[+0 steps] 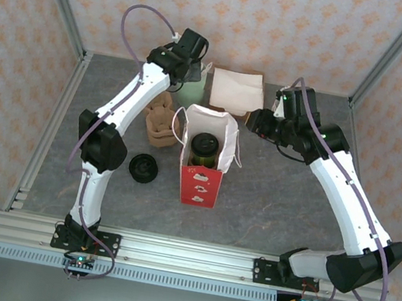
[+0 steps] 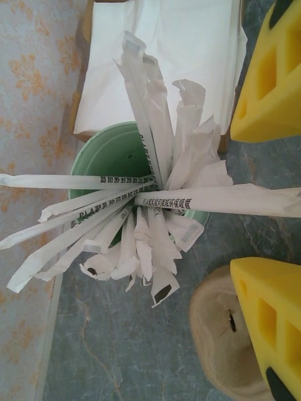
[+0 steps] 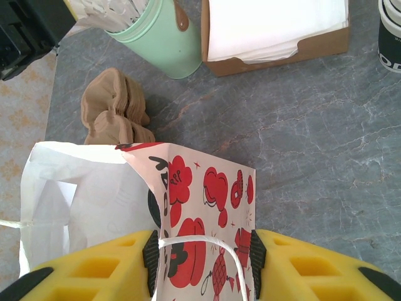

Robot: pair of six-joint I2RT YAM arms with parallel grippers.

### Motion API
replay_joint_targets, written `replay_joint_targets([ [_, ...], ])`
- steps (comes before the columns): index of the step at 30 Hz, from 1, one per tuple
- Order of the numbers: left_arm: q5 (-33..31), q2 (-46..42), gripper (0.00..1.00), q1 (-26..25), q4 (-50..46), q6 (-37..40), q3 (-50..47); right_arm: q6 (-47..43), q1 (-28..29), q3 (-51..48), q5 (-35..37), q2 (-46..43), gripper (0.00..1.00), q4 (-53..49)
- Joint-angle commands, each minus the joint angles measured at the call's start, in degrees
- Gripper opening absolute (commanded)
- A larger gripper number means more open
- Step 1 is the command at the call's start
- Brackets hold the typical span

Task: Pack the takeout coffee

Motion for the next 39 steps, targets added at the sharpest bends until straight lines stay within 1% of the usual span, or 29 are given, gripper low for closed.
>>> replay_joint_targets([
  [1,-1.51,-1.38,0.49,0.52,0.04,-0.56,-0.36,-0.98,-0.42,-0.17,0.94,-0.25,0.45,1.09],
  [6,-1.92,-1.45,0.45,0.51,0.22,-0.19,0.52,-0.97,-0.42,-0.4,0.64,-0.28,0.45,1.17],
  [11,-2.47,-1.17,0.36,0.52,-0.52,-0.02,1.48,-0.81,-0.42,-1.22,0.42,-0.98,0.45,1.94],
  [16,-3.32,-1.43,0.24,0.56,-0.68,0.51,2.4,-1.41,-0.42,-0.98,0.75,-1.03,0.45,1.78],
  [20,-4.31,-1.17,0.19,0.59,-1.66,1.91,4.92,-1.79,-0.42,-0.68,1.21,-1.2,0.45,1.76],
  [23,-4.42,-1.23,0.13,0.51,-2.46,3.06,6.51,-2.09,-0.39,-0.74,2.07,-1.41,0.45,1.83],
  [25,-4.46,-1.91,0.12,0.34,-3.0,3.79,7.07,-2.32,-0.41,-0.67,2.8,-1.67,0.45,1.79],
  [28,-4.88,-4.14,0.12,-0.25,-3.96,4.75,7.31,-2.96,-0.39,-0.29,4.7,-2.14,0.45,2.02],
  [31,-6.57,-8.26,0.12,-1.55,-5.5,6.19,6.33,-3.72,-0.42,0.45,6.79,-2.51,0.45,2.05],
  [39,-5.56,-23.13,0.12,-4.15,-7.84,7.72,-0.14,-4.49,-0.42,1.04,10.4,-2.42,0.45,3.5],
])
